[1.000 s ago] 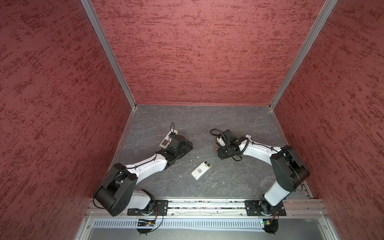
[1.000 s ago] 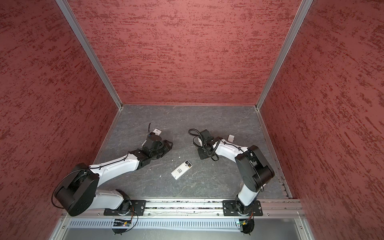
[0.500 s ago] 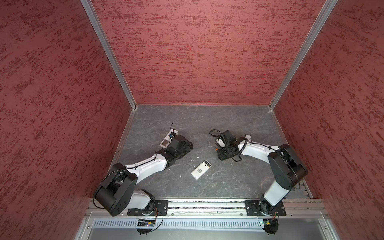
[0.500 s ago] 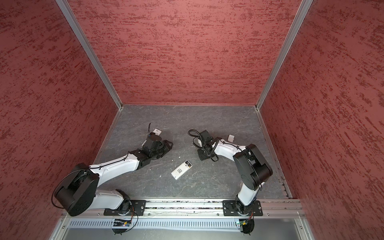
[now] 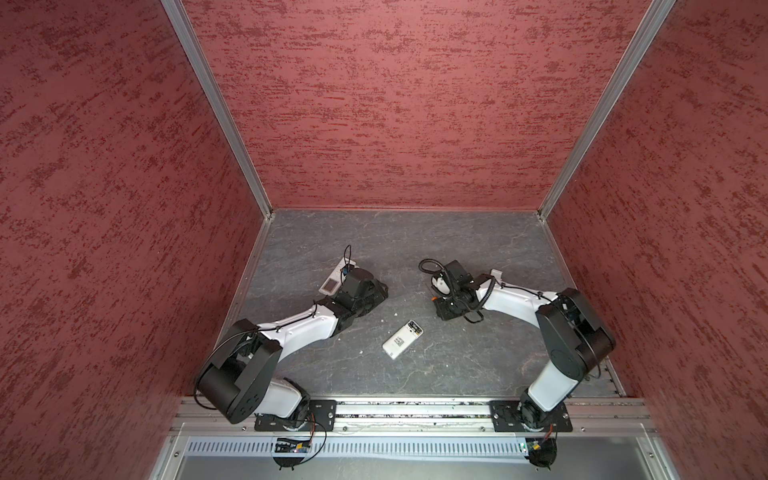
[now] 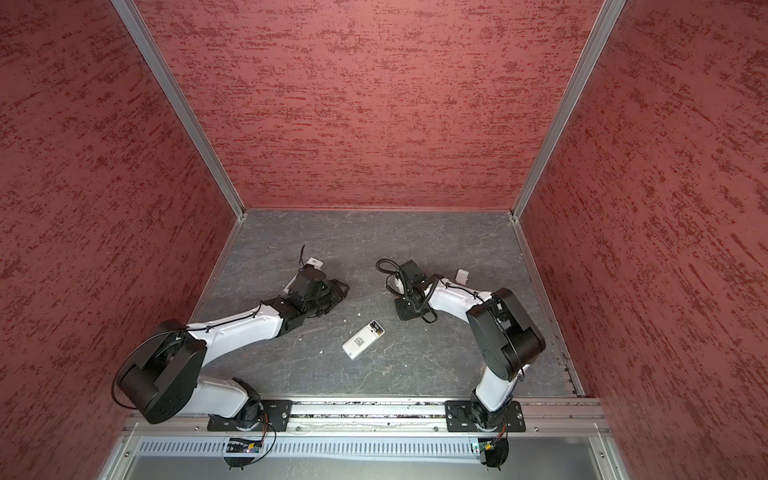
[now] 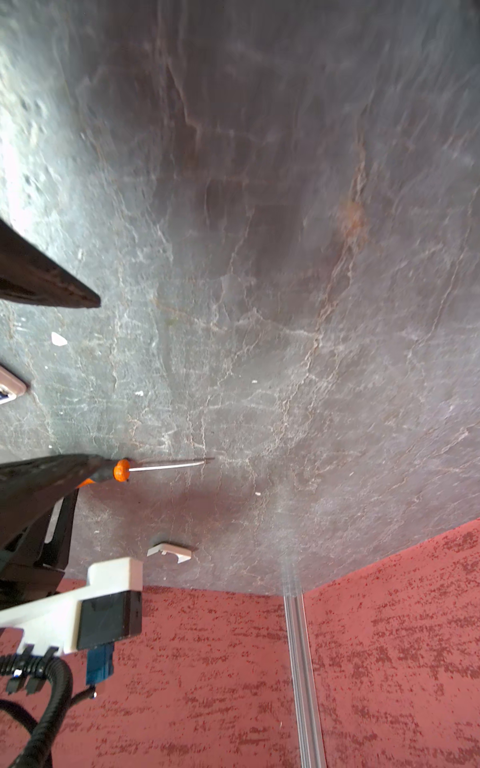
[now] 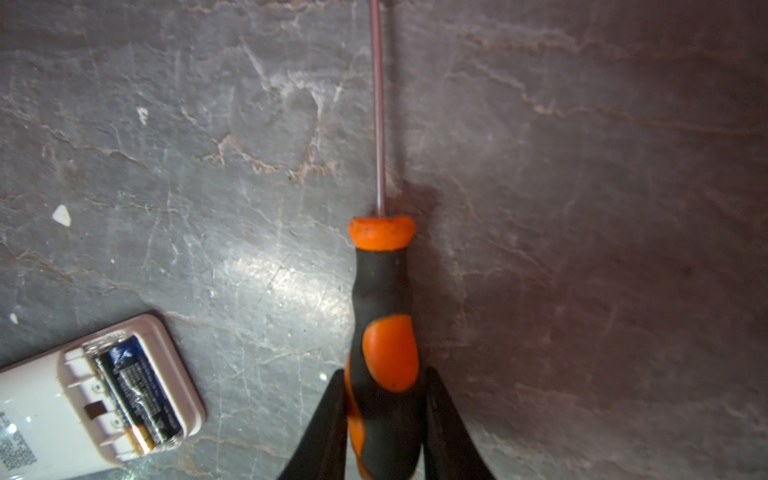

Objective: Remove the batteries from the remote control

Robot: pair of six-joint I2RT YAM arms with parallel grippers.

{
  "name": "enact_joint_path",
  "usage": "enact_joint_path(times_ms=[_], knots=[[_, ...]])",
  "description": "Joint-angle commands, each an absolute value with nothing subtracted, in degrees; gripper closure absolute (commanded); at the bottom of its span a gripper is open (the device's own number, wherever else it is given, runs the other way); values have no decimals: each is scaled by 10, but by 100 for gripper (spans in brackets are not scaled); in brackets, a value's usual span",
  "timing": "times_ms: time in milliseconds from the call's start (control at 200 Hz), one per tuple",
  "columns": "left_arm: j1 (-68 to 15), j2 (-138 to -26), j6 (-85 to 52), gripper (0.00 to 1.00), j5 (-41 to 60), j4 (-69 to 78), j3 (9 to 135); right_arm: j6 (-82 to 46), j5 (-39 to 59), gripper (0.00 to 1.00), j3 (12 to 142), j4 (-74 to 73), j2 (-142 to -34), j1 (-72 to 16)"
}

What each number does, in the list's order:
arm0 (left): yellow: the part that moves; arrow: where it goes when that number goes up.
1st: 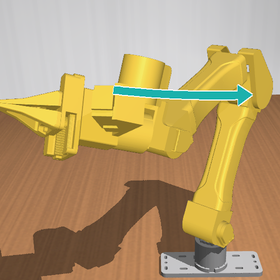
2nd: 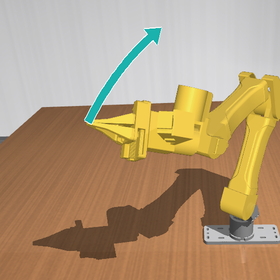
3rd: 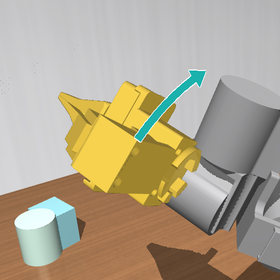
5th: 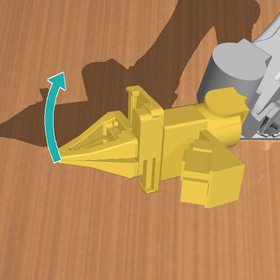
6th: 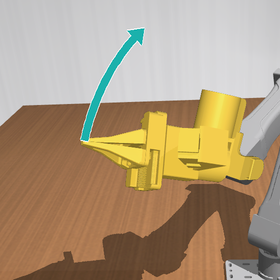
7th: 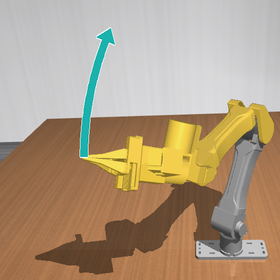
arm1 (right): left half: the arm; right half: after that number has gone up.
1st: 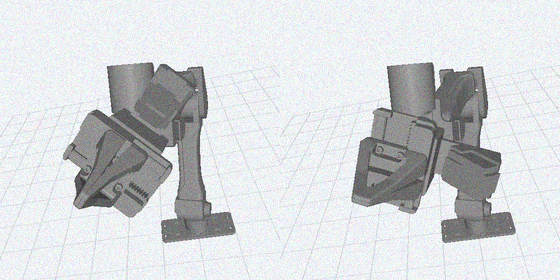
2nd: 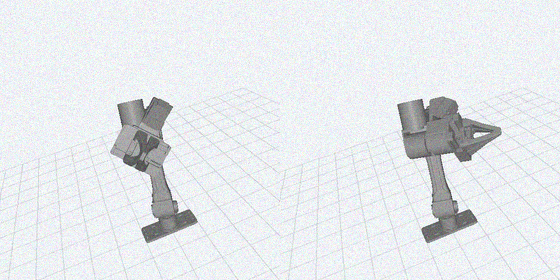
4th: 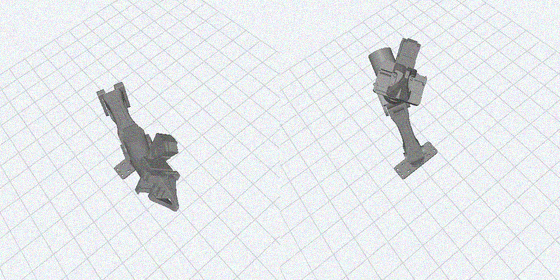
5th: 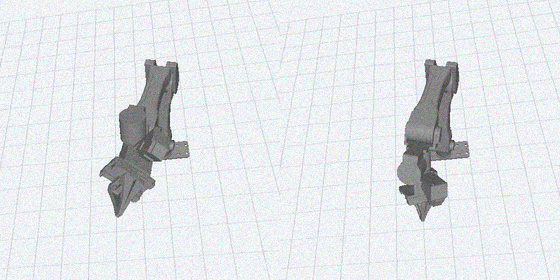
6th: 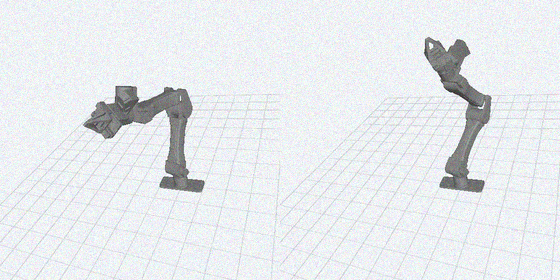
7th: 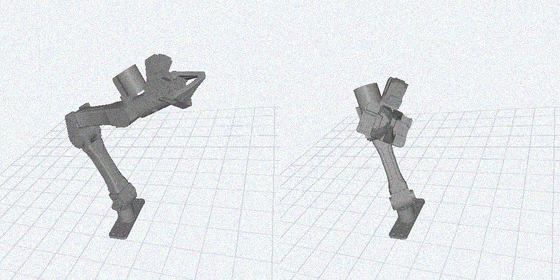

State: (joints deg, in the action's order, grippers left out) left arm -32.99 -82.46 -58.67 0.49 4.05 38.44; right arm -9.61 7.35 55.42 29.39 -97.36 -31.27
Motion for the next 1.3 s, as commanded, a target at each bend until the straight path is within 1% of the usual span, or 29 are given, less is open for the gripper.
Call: enact_joint_path(times_ms=[0,301,541,746,766,852,992,1202,1293], knots=[[-326,-847,-594,44,37,79,403,-82,78,87,562,308,-940,-311],[-326,-898,-629,44,105,180,404,-56,77,90,561,317,-874,-335],[-326,-884,-633,44,106,221,388,-55,148,90,550,297,-837,-347],[-336,-862,-622,44,103,220,392,-59,156,91,560,300,-836,-346],[-339,-861,-621,44,103,221,393,-59,158,91,560,299,-821,-347],[-353,-858,-617,44,100,223,398,-64,165,92,561,296,-816,-348],[-383,-873,-615,45,98,237,409,-73,180,92,562,286,-811,-347],[-406,-905,-622,45,103,311,408,-95,212,93,556,259,-809,-347],[-413,-917,-620,47,105,315,416,-103,217,93,551,249,-806,-347]])
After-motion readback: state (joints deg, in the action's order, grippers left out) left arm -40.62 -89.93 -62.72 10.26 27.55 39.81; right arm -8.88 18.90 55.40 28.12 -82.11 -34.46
